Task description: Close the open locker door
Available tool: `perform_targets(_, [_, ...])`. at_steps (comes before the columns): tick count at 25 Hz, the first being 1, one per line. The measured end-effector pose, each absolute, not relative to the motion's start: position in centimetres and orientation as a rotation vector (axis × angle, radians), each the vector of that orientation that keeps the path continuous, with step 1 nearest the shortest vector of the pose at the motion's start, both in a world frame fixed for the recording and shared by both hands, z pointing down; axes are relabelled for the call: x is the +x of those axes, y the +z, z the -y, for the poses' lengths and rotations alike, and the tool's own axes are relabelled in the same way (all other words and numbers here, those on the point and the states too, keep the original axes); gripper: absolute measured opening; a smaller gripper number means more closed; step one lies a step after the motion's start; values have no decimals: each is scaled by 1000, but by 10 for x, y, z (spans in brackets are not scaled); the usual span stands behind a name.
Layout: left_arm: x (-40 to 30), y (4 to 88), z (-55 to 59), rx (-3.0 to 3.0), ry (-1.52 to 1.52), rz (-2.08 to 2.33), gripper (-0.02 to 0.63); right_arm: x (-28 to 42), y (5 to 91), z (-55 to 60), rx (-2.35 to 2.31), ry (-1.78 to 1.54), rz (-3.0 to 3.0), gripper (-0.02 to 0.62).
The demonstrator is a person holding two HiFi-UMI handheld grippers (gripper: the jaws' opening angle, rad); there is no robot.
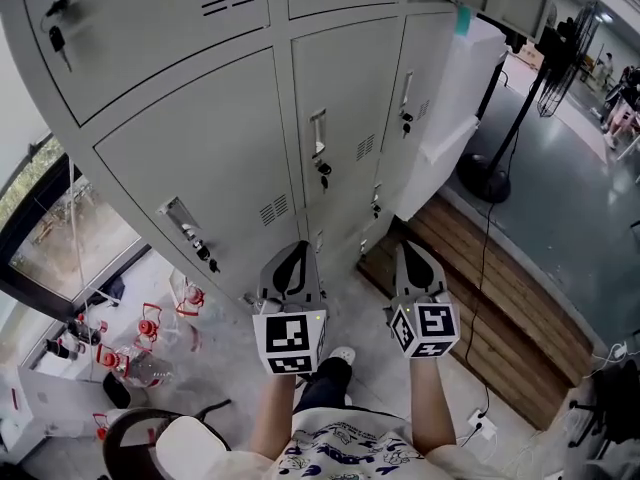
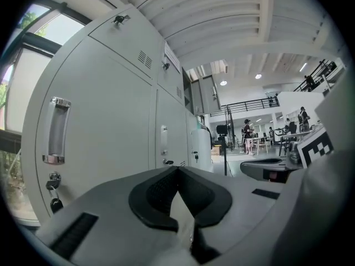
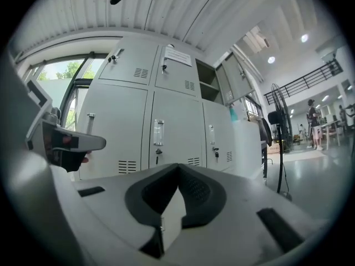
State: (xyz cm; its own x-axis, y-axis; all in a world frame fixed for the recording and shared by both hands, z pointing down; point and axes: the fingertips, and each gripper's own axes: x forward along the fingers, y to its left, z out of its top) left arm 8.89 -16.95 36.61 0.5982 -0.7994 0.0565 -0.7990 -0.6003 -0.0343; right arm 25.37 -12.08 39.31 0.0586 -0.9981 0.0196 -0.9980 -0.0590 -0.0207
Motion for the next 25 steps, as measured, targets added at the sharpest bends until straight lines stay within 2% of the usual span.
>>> perform_targets(25, [91,357,127,-2814,-42,-1368,3,257,366,58,-2355,98,-2042,-5])
